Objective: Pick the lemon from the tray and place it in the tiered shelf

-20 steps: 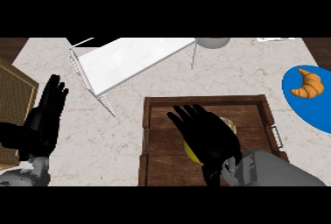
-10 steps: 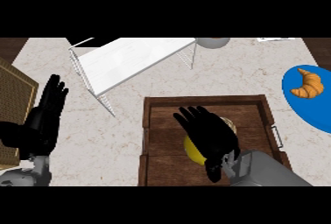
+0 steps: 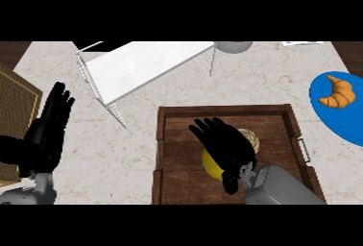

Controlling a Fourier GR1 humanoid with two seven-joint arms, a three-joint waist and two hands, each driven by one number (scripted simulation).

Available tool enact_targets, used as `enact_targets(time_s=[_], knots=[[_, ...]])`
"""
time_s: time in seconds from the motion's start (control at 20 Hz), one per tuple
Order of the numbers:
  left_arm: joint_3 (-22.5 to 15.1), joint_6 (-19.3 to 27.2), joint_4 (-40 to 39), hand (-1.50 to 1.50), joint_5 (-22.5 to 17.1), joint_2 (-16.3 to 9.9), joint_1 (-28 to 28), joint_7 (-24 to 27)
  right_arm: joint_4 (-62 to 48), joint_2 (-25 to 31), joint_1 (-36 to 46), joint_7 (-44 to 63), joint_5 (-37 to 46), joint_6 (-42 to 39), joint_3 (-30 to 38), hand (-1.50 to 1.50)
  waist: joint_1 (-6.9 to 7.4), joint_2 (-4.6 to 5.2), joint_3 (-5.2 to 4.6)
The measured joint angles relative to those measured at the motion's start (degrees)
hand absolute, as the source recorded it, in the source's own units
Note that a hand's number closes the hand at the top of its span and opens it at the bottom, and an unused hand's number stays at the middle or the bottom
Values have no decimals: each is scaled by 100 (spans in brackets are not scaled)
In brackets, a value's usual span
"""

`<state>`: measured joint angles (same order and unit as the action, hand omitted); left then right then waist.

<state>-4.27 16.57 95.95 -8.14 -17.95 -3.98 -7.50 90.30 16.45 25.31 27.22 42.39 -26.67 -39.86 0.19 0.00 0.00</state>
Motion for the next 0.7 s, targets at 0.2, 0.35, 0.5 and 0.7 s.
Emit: enact_targets(time_s=[0.2,0.35,0.5,0.7], knots=[[44,-14,-8,0,165,165,-79,-73,-13,-262,-228,-20,281,-164,77,-150,-8,-2,0],[74,-63,14,0,257,240,0,-21,-179,-395,-229,-73,427,-391,142,150,-1,-3,-1],[88,-79,117,0,307,318,53,-101,-434,-385,-152,-499,662,-307,148,150,8,-21,-7],[183,-181,65,0,330,352,55,-67,-459,-300,-185,-951,1116,24,58,150,2,-44,-20]])
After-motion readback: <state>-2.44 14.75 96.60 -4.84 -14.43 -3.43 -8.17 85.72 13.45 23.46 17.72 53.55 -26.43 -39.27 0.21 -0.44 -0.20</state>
